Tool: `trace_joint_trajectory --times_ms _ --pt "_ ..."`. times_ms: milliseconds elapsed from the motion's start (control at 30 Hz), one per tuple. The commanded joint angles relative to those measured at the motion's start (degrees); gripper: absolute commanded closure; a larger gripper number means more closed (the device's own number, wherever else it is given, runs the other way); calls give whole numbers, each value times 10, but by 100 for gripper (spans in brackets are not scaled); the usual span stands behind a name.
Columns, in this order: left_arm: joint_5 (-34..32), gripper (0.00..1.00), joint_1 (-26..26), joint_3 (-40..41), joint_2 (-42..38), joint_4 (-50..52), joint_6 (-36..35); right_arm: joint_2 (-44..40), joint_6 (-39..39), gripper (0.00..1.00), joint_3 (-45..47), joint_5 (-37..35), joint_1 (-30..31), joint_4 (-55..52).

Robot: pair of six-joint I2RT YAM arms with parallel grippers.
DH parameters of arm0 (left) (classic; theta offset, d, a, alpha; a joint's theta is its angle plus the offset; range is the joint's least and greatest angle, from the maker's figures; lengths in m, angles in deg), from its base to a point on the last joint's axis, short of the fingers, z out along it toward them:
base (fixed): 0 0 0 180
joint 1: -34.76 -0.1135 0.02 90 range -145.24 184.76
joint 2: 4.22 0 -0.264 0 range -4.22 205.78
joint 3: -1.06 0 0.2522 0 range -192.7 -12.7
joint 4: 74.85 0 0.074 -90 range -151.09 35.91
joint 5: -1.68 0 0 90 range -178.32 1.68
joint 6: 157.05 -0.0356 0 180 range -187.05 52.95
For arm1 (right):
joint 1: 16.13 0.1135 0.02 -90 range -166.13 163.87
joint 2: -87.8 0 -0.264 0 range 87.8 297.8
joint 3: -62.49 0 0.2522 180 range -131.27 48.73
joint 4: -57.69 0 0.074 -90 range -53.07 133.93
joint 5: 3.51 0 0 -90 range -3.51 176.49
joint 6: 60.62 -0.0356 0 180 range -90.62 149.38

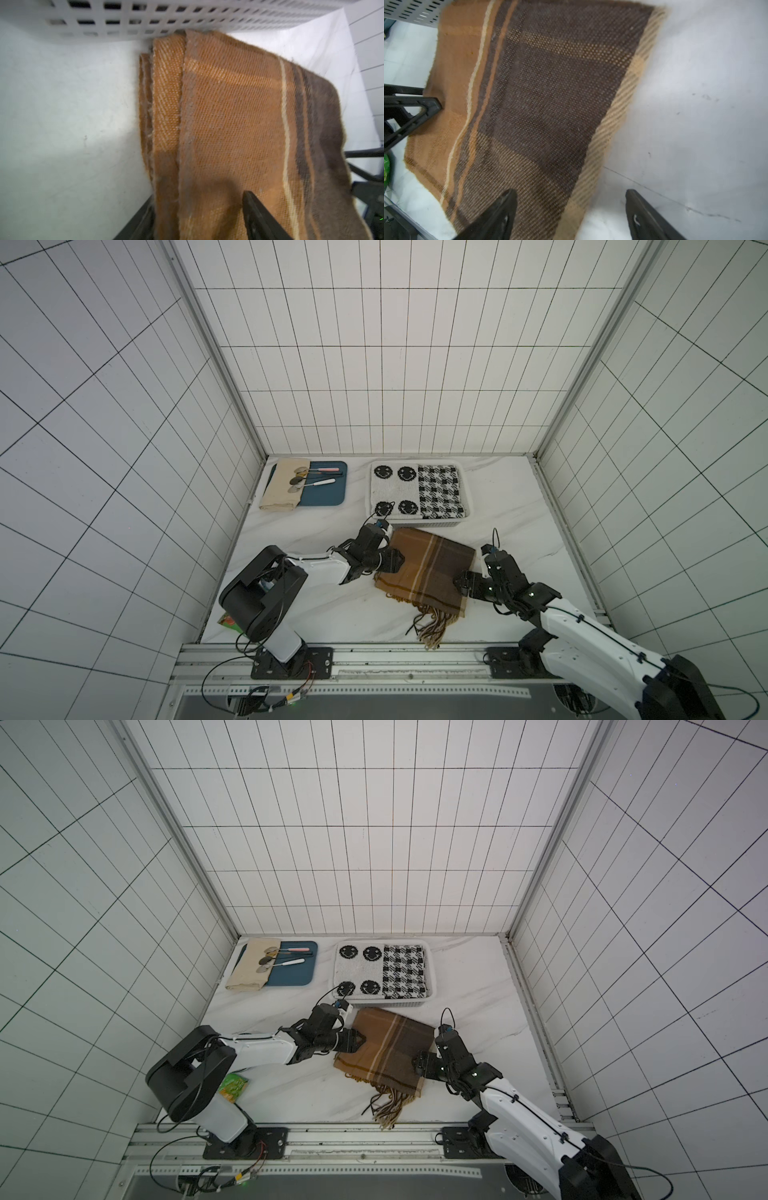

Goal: Put the folded scarf in the basket
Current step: Adjust the scarf at the center of the board.

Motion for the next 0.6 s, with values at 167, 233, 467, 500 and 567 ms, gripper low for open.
trace_joint_trajectory --times_ms 167,233,467,500,567 --pt "13 56 35 99 -104 37 35 117 2 17 14 72 -5 103" --pt "8 56 48 125 -142 40 49 149 1 18 13 108 -5 144" --pt "-63 29 82 155 -216 53 81 165 41 20 -26 91 -12 88" --pt "-75 24 76 153 -221 57 81 159 44 20 -29 92 -16 76" --pt "-85 20 50 149 -224 54 83 150 47 19 -32 100 -24 64"
